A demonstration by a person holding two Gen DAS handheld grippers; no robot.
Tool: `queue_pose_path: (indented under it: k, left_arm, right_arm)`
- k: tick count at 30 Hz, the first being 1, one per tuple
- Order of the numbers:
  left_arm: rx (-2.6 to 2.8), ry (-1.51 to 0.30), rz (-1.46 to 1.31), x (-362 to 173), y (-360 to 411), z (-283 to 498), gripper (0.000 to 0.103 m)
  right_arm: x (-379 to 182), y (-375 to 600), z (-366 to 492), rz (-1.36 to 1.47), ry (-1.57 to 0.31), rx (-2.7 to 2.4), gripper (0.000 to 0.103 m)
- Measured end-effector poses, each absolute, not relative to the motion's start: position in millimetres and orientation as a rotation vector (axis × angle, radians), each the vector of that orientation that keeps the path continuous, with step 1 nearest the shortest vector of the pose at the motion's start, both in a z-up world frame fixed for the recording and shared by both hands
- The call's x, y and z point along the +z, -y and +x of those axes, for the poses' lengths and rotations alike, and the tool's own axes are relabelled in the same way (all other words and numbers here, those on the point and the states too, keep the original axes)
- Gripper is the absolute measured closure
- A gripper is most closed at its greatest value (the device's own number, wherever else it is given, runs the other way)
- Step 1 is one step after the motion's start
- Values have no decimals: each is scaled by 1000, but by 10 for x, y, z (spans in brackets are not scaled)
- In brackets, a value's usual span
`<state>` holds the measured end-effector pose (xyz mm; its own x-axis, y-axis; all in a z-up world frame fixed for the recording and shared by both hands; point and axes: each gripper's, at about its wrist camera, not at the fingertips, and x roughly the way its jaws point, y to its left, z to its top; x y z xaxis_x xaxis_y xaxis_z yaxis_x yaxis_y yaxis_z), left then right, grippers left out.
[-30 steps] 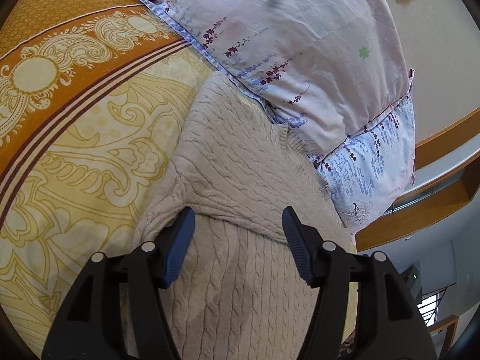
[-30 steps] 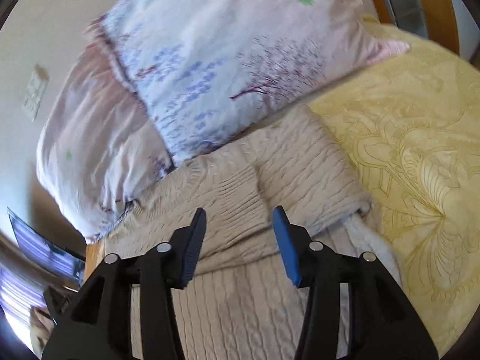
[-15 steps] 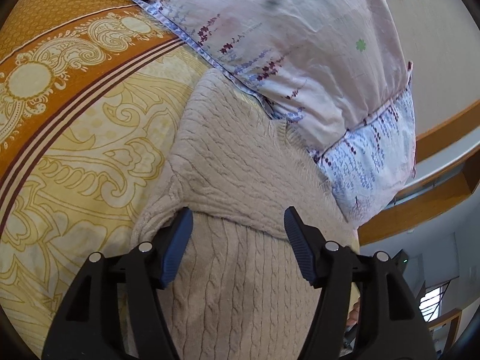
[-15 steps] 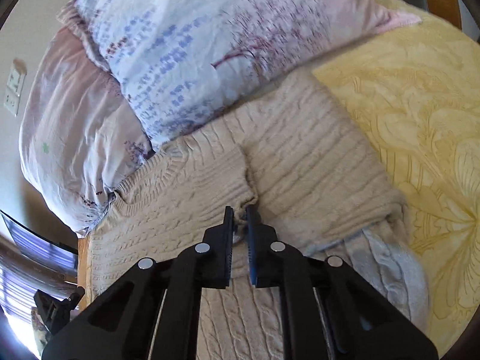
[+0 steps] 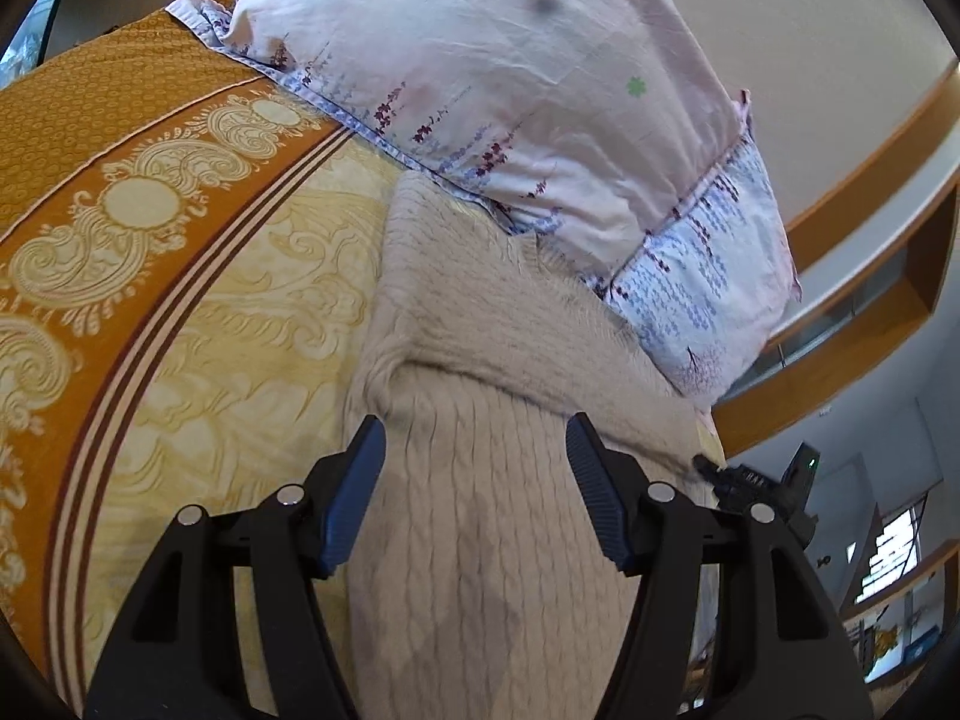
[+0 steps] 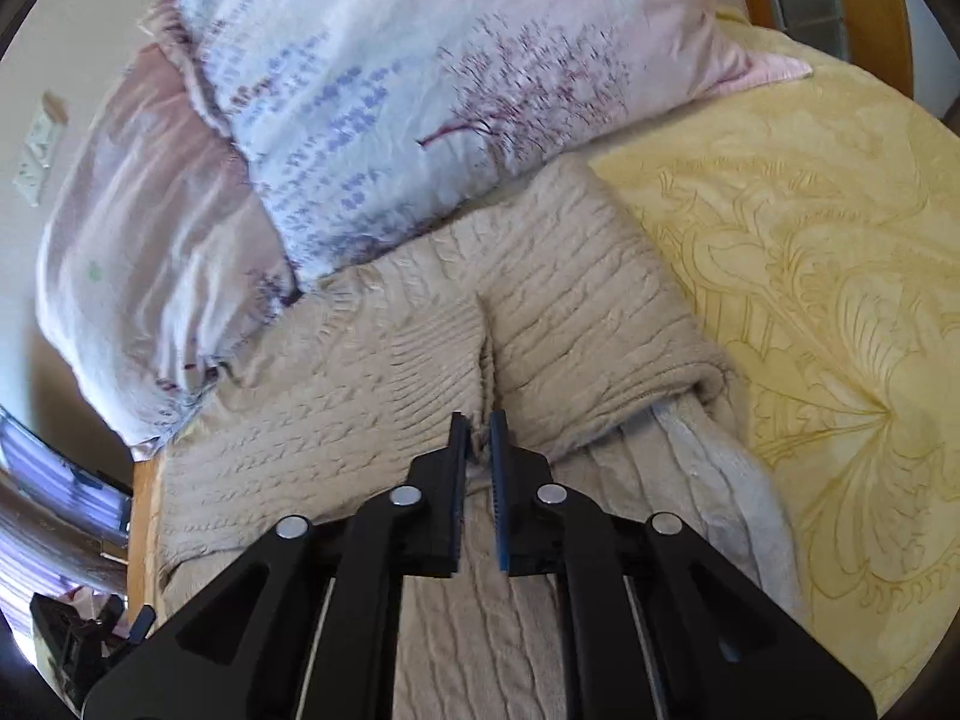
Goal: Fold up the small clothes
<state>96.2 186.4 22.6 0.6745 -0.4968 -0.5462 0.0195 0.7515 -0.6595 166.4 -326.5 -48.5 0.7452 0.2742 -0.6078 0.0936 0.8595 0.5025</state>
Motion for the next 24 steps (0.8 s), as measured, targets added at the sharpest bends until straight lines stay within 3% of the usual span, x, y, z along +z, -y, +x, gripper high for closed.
queue_pose_path:
  k: [1, 2, 4, 15, 24]
  left_arm:
    - [-328, -791, -657, 218, -1865, 919, 41]
    - [-337, -797, -645, 205, -1861, 881, 41]
    - [-352, -808, -630, 170, -1850, 822, 41]
    - [-371, -843, -641, -18, -1833, 509, 43]
    - [-484, -846, -709, -119, -1756, 198, 66]
  right_arm:
    - [-444, 3314, 1593, 540, -721, 115, 84]
    - [-416, 3367, 1520, 542, -711, 123, 70]
    - [-383, 3521, 1333, 543, -692, 126, 56]
    - [-771, 4165, 621, 624, -790, 206, 59]
    - [-1009, 4061, 404, 708, -820, 433, 68]
